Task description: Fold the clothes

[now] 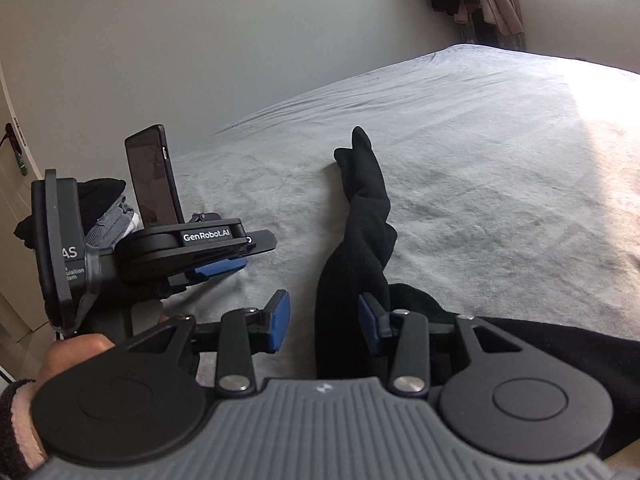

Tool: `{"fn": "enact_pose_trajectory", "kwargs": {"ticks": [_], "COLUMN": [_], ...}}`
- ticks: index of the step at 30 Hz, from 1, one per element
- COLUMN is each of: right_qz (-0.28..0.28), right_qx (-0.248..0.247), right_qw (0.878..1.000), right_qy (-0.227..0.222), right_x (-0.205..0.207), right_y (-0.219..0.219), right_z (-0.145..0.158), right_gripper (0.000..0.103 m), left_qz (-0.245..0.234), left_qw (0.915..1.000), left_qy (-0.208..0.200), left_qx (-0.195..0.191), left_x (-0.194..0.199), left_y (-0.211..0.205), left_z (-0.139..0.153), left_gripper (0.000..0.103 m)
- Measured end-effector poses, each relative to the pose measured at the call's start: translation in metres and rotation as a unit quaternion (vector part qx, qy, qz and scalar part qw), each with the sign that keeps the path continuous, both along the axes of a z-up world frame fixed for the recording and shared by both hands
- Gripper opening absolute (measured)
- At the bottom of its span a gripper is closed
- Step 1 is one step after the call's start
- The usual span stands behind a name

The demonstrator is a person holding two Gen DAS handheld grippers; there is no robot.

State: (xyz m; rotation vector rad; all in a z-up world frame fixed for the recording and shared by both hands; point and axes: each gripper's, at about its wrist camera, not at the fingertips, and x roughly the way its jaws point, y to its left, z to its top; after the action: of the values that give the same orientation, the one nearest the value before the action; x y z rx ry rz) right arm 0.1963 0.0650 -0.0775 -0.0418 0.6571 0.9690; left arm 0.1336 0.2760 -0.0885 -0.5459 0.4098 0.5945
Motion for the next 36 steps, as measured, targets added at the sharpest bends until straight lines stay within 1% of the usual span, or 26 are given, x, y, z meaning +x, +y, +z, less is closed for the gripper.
{"fn": "enact_pose_trajectory", "kwargs": {"ticks": [1, 2, 3, 4, 5, 7, 8, 11, 13, 14, 16, 18, 20, 22, 23, 25, 27, 29, 30, 31, 32, 33, 34, 35, 36], "right_qz": [-0.007, -0.013, -0.017, -0.022, -0.025, -0.031, -0.034, -0.057, -0.073, -0.079, -0.086, -0.086, -0.079, -0.055, -0.041, -0.005, 0.025, 0.040, 0.041, 0.041, 0.044, 0.046, 0.048, 0.050, 0.049], "right_qx": [-0.008, -0.016, -0.023, -0.025, -0.020, -0.010, -0.006, 0.009, 0.018, 0.023, 0.032, 0.046, 0.060, 0.076, 0.084, 0.090, 0.077, 0.043, 0.024, 0.010, 0.000, -0.011, -0.021, -0.025, -0.021], "right_qw": [1.000, 1.000, 1.000, 0.999, 0.999, 0.999, 0.999, 0.998, 0.997, 0.996, 0.995, 0.995, 0.994, 0.995, 0.995, 0.995, 0.996, 0.998, 0.998, 0.999, 0.999, 0.999, 0.999, 0.998, 0.998], "right_qy": [-0.006, -0.005, 0.000, 0.002, 0.003, 0.002, 0.000, 0.018, 0.032, 0.035, 0.032, 0.033, 0.035, 0.043, 0.047, 0.050, 0.044, 0.034, 0.028, 0.020, 0.009, -0.002, -0.013, -0.016, -0.011], "right_x": [0.002, 0.005, 0.009, 0.012, 0.015, 0.016, 0.017, 0.025, 0.032, 0.034, 0.034, 0.034, 0.033, 0.031, 0.030, 0.025, 0.019, 0.013, 0.011, 0.010, 0.007, 0.005, 0.003, 0.002, 0.003], "right_y": [-0.001, -0.001, -0.001, -0.002, -0.003, -0.007, -0.009, -0.019, -0.027, -0.030, -0.034, -0.039, -0.042, -0.043, -0.043, -0.039, -0.030, -0.020, -0.015, -0.011, -0.007, -0.004, -0.001, 0.001, 0.001], "right_z": [-0.003, -0.008, -0.014, -0.020, -0.024, -0.021, -0.019, -0.017, -0.016, -0.015, -0.011, -0.007, -0.004, 0.000, 0.001, 0.003, 0.003, 0.000, -0.003, -0.005, -0.009, -0.012, -0.015, -0.017, -0.018], "right_gripper": [0.043, 0.043, 0.040, 0.034, 0.032, 0.028, 0.024, 0.023, 0.022, 0.022, 0.024, 0.025, 0.025, 0.026, 0.030, 0.030, 0.030, 0.030, 0.030, 0.031, 0.030, 0.029, 0.027, 0.019, 0.004], "left_qz": [0.000, -0.003, -0.007, -0.012, -0.018, -0.034, -0.043, -0.067, -0.088, -0.099, -0.122, -0.130, -0.123, -0.110, -0.102, -0.091, -0.087, -0.083, -0.082, -0.082, -0.078, -0.071, -0.061, -0.047, -0.034], "left_qw": [0.9999, 0.9999, 0.9999, 0.9999, 0.9998, 0.9993, 0.9989, 0.9973, 0.9952, 0.9940, 0.9912, 0.9896, 0.9894, 0.9897, 0.9900, 0.9899, 0.9888, 0.9878, 0.9884, 0.9891, 0.9904, 0.9920, 0.9940, 0.9957, 0.9960], "left_qy": [0.004, 0.003, 0.000, -0.003, -0.002, 0.008, 0.011, 0.013, 0.015, 0.017, 0.022, 0.043, 0.064, 0.081, 0.084, 0.086, 0.080, 0.070, 0.065, 0.062, 0.062, 0.064, 0.069, 0.075, 0.083], "left_qx": [0.013, 0.014, 0.007, -0.002, -0.008, -0.011, -0.012, -0.028, -0.040, -0.045, -0.046, -0.044, -0.042, -0.044, -0.049, -0.067, -0.092, -0.111, -0.110, -0.106, -0.096, -0.082, -0.059, -0.028, 0.005], "left_x": [0.002, 0.003, 0.005, 0.007, 0.010, 0.020, 0.027, 0.048, 0.063, 0.071, 0.090, 0.108, 0.121, 0.130, 0.134, 0.140, 0.146, 0.151, 0.152, 0.154, 0.154, 0.153, 0.151, 0.147, 0.144], "left_y": [-0.002, -0.002, -0.001, 0.000, 0.002, 0.005, 0.007, 0.017, 0.024, 0.028, 0.033, 0.038, 0.044, 0.053, 0.059, 0.070, 0.078, 0.083, 0.084, 0.084, 0.082, 0.081, 0.077, 0.071, 0.065], "left_z": [0.003, 0.007, 0.010, 0.013, 0.017, 0.023, 0.026, 0.035, 0.041, 0.043, 0.049, 0.050, 0.045, 0.039, 0.035, 0.027, 0.017, 0.009, 0.007, 0.006, 0.007, 0.009, 0.013, 0.018, 0.025], "left_gripper": [0.038, 0.038, 0.038, 0.038, 0.038, 0.038, 0.038, 0.037, 0.031, 0.026, 0.025, 0.026, 0.026, 0.028, 0.029, 0.029, 0.028, 0.028, 0.028, 0.021, 0.004, 0.004, 0.004, 0.004, 0.004]}}
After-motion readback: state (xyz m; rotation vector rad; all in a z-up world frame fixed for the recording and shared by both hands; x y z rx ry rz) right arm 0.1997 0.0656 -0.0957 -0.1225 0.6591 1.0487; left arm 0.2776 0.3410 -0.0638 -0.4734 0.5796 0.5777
